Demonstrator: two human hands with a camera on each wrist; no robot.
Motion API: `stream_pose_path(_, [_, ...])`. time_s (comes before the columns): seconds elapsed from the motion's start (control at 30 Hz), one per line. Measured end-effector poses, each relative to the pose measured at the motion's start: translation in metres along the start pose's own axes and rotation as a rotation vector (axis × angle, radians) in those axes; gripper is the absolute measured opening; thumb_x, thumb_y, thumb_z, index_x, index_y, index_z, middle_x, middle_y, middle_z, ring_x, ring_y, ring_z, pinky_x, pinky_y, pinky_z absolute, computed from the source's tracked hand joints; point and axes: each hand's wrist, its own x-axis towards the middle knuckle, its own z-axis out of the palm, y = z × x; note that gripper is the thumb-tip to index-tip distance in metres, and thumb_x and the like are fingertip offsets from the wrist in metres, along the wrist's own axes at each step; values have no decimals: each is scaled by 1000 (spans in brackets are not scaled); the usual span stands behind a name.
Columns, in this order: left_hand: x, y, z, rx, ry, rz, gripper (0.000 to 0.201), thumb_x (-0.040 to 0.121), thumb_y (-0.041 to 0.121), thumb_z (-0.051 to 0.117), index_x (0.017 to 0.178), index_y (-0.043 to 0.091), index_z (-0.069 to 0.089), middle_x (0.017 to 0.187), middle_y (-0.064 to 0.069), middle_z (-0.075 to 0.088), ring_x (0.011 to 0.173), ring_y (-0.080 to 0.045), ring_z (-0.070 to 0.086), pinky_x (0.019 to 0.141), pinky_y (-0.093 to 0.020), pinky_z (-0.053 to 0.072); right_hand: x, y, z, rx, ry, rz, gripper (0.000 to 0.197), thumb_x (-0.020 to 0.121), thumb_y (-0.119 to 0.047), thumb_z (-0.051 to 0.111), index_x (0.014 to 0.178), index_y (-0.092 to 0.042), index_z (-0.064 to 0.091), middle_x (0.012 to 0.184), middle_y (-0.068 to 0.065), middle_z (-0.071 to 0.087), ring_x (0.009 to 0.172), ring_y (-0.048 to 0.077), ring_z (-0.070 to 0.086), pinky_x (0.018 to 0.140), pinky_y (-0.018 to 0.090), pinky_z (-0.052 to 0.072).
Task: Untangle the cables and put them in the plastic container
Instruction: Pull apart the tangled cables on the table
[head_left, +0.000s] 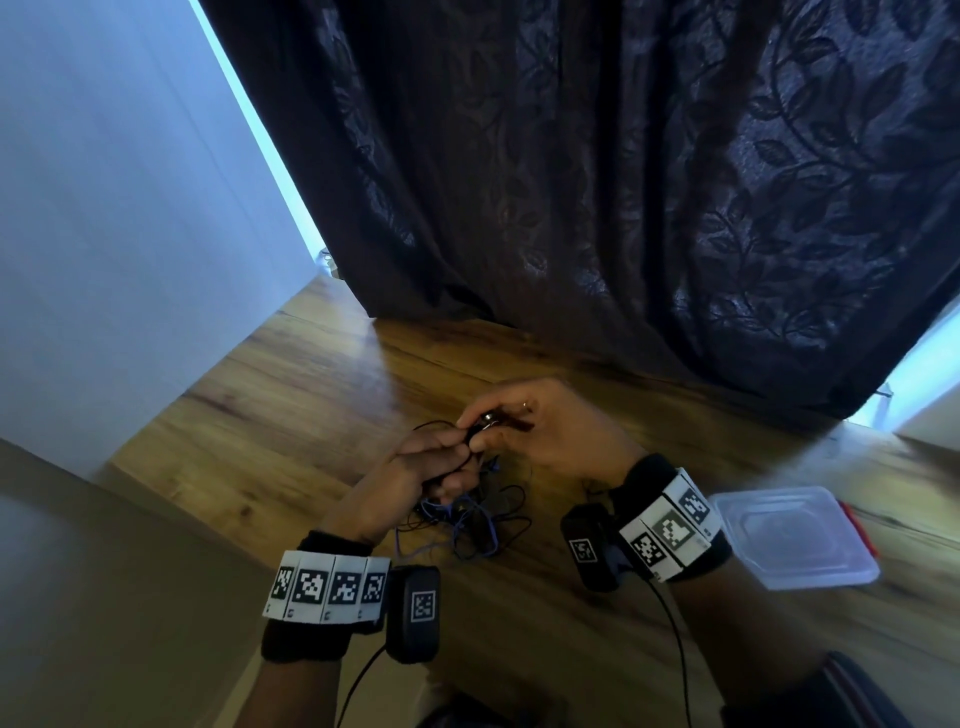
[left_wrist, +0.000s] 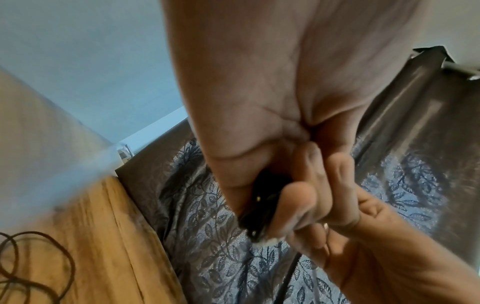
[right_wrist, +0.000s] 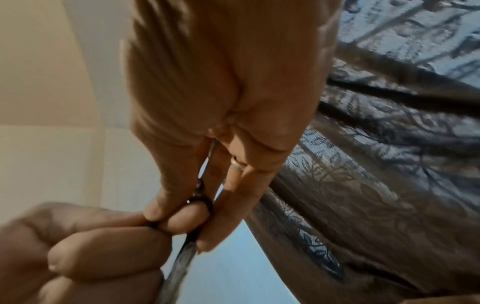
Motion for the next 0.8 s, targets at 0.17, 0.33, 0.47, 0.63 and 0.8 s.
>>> stream_pose_path(0.17, [1,-8,-2,48,-17,-1,28,97,22,46,95,-4,57,69,-2,55,57,-13,41,60,-22,39,-1,6,-1,49,-21,11,21,87,-13,77,107,-12,75,103,-3,74,93,7,70,89,40,59])
stream_pose_path(0.33, [-1,-12,-6,24,17,16,33,103,14,48,104,-18,57,76,-9,64,59,-13,52,66,-24,46,-1,8,2,65,2,0,16,87,-16,76,103,-14,75,99,-4,72,89,6,69,87,43,59])
stream_pose_path(0.47, [-2,-9,-4,8,26,18,30,101,12,46,106,-13,62,78,-9,65,60,-12,54,68,-27,48,0,8,2,59,0,-19,13,88,-13,76,101,-11,74,96,-5,70,85,5,68,82,33,58])
stream_pose_path(0.63, [-2,-8,-2,3,56,25,28,99,13,48,109,-6,67,78,-9,66,59,-12,54,63,-22,47,-1,8,2,76,-6,-17,8,90,-9,73,98,-9,73,93,-6,68,82,4,67,74,26,55])
stream_pose_path(0.8, [0,-6,3,-36,92,35,23,99,13,49,97,-1,68,73,-4,67,57,-10,51,61,-23,47,0,8,0,82,-11,-11,9,91,-9,72,99,-7,71,92,-1,71,82,9,70,75,27,57])
